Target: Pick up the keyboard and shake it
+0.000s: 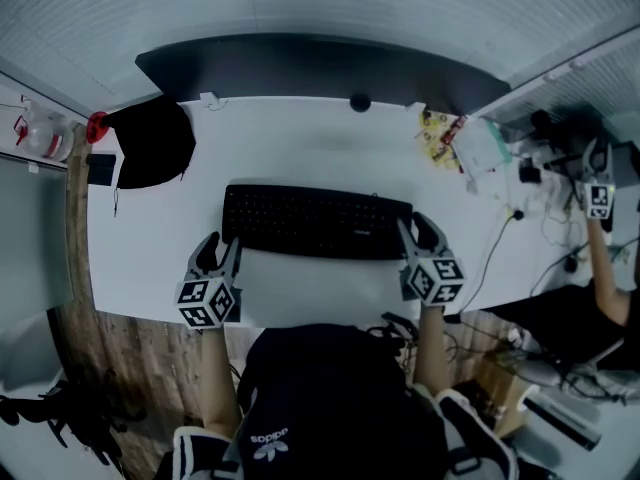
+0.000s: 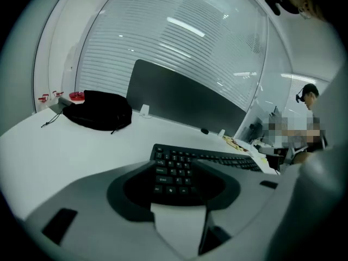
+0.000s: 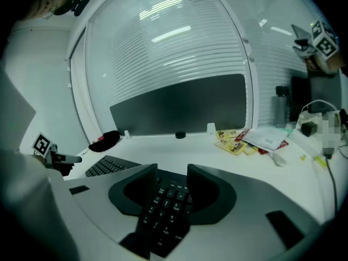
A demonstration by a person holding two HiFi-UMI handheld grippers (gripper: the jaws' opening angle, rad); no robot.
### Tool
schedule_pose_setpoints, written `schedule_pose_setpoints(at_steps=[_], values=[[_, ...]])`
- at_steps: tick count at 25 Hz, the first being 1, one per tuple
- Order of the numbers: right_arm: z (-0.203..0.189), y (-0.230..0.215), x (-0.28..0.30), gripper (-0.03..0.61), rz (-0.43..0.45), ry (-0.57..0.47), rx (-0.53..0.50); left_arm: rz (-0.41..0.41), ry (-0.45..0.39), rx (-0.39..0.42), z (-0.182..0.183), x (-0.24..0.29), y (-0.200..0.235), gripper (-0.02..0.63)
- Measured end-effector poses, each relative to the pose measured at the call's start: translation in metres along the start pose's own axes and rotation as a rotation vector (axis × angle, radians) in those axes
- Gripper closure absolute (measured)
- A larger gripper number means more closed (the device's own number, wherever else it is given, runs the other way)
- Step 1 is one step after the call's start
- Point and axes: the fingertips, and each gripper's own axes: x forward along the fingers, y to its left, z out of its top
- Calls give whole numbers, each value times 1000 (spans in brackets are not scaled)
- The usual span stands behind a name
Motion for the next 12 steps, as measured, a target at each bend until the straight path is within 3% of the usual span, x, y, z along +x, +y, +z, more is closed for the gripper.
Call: schedule_pose_setpoints(at_steps=[4, 12], values=[[-17, -6, 19, 409, 16, 88, 6, 2, 59, -81, -13, 18, 14, 409], [-27, -18, 39, 390, 33, 156, 39, 35, 130, -120, -26, 37, 33, 403]])
